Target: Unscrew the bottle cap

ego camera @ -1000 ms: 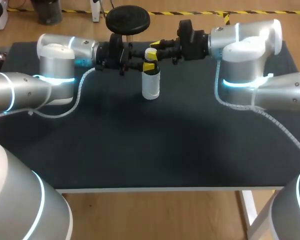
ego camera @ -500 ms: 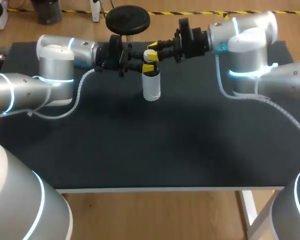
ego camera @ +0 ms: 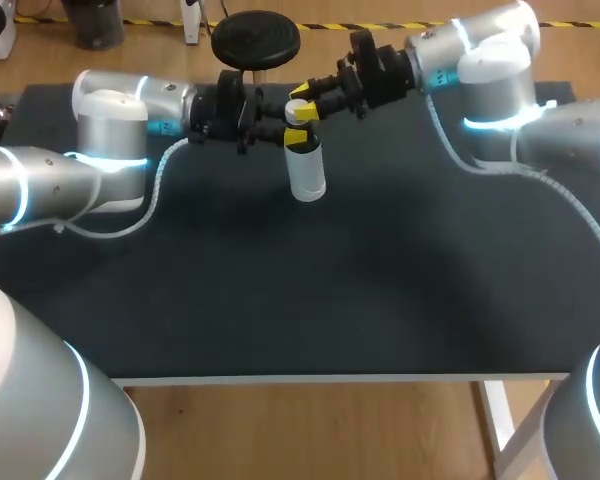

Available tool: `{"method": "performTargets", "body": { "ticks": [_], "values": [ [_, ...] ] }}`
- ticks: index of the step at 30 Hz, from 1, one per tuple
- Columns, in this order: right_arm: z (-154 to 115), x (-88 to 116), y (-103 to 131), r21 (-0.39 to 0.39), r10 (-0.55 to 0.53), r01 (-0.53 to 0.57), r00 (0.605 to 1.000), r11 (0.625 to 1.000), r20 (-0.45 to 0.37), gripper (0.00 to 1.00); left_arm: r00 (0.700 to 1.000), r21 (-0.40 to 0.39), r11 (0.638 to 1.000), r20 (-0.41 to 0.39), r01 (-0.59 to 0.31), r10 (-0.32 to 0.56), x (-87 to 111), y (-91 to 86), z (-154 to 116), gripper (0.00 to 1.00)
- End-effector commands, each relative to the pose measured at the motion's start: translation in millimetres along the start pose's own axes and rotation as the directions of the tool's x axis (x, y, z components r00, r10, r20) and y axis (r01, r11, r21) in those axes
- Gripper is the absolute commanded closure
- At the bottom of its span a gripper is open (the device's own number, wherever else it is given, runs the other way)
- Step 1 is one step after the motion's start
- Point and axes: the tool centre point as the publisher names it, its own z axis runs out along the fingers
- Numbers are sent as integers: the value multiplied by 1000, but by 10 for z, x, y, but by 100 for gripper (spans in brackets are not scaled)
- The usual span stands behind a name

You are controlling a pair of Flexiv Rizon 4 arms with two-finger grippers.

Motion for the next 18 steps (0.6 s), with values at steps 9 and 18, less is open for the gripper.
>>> {"method": "performTargets", "body": {
  "ticks": [9, 18],
  "values": [
    [-89, -57, -40, -23, -46, 39, 864, 999, -501, 100, 1000, 1, 1000, -3, 1, -1, -62, -9, 11, 100],
    [-65, -30, -5, -37, -87, 83, 736, 996, -671, 100, 1000, 1, 1000, -3, 1, -1, -62, -9, 11, 100]
  ]
}}
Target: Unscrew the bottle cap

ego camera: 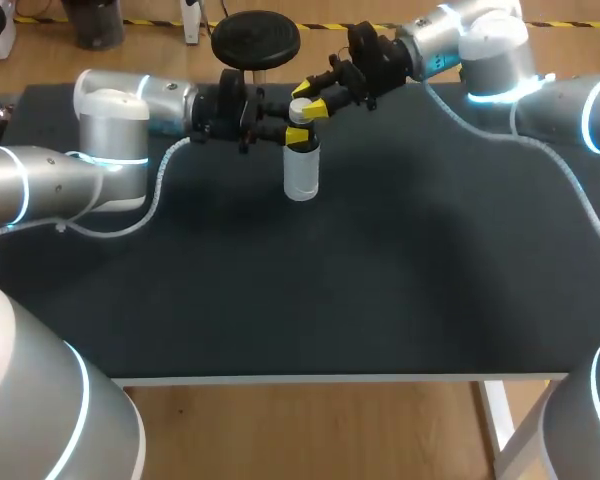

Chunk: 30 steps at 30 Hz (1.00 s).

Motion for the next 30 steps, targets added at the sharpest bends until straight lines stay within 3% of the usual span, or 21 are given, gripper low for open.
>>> {"method": "performTargets", "body": {
  "ticks": [1, 10, 17, 24, 26, 30],
  "values": [
    [16, -36, -4, -12, -17, 12, 856, 1000, -516, 100, 1000, 1, 1000, -4, 1, -1, -43, -1, -11, 100],
    [74, 69, 11, -22, -53, 53, 708, 998, -704, 100, 1000, 1, 1000, -4, 1, -1, -43, -1, -11, 100],
    [43, 139, 62, -6, -59, 84, 647, 996, -760, 100, 1000, 1, 1000, -4, 1, -1, -43, -1, -11, 100],
    [-46, 218, 212, 4, -66, 107, 636, 994, -769, 100, 1000, 1, 1000, -4, 1, -1, -43, -1, -11, 100],
    [-90, 213, 259, 5, -72, 115, 658, 993, -750, 100, 1000, 1, 1000, -4, 1, -1, -43, -1, -11, 100],
    [-216, 139, 309, 25, -78, 126, 747, 992, -660, 100, 1000, 1, 1000, -4, 1, -1, -43, -1, -11, 100]
  ]
}}
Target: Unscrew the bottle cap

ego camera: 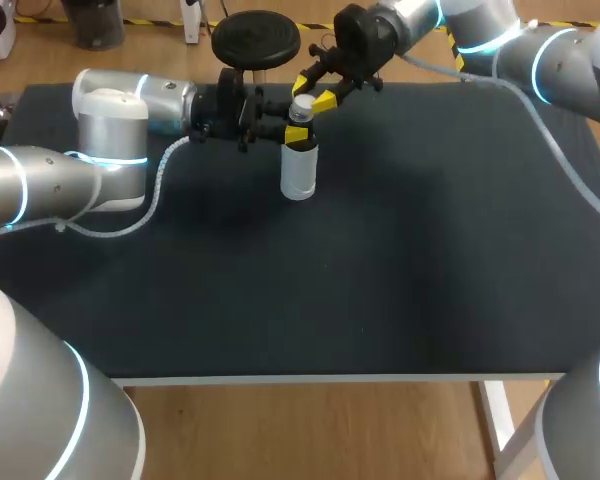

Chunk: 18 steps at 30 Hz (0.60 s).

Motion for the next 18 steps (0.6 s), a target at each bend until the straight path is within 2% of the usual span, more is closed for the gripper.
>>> {"method": "performTargets", "body": {
  "ticks": [1, 4, 11, 14, 18],
  "values": [
    [-215, -42, 58, 31, 7, 4, 939, 1000, -343, 100, 1000, 2, 1000, -8, 1, -1, -34, 13, -1, 100],
    [-339, -41, 35, 44, 14, -3, 966, 999, -258, 100, 1000, 2, 1000, -8, 1, -1, -34, 13, -1, 100],
    [-603, 37, -30, 89, 44, -34, 993, 995, -110, 100, 1000, 2, 1000, -8, 1, -1, -34, 13, -1, 100],
    [-716, 98, -86, 99, 63, -61, 998, 993, -17, 100, 1000, 2, 1000, -8, 1, -1, -34, 13, -1, 100],
    [-911, 174, -229, 125, 80, -103, 981, 987, 177, 100, 1000, 2, 1000, -8, 1, -1, -34, 13, -1, 100]
  ]
}}
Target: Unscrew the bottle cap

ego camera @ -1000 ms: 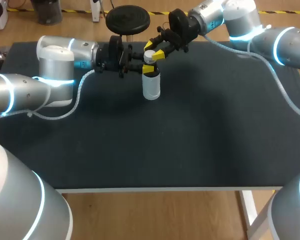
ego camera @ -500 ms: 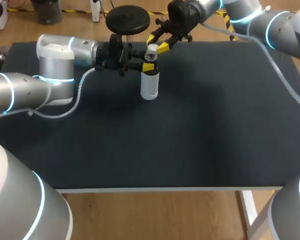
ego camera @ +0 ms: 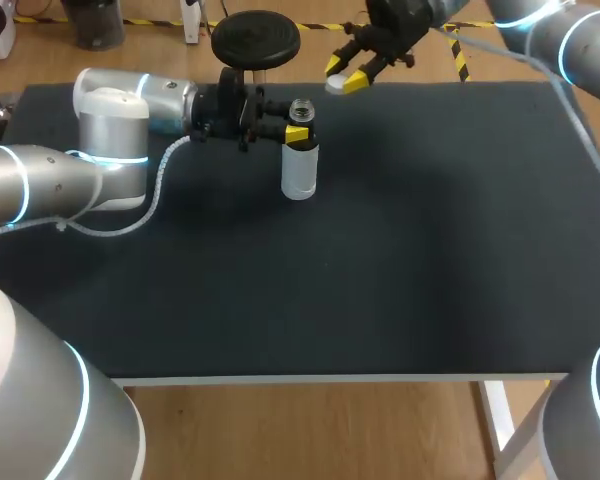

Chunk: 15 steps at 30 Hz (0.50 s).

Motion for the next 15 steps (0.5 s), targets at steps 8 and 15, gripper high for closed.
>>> {"method": "performTargets", "body": {
  "ticks": [8, 15],
  "values": [
    [-447, 85, -562, -8, 110, -119, 885, 993, 453, 100, 1000, 2, 1000, -7, 0, 0, -24, 11, -4, 100],
    [-463, 133, -989, 3, 160, -207, 762, 978, 627, 100, 1000, 2, 1000, -7, 0, 0, -24, 11, -4, 100]
  ]
}}
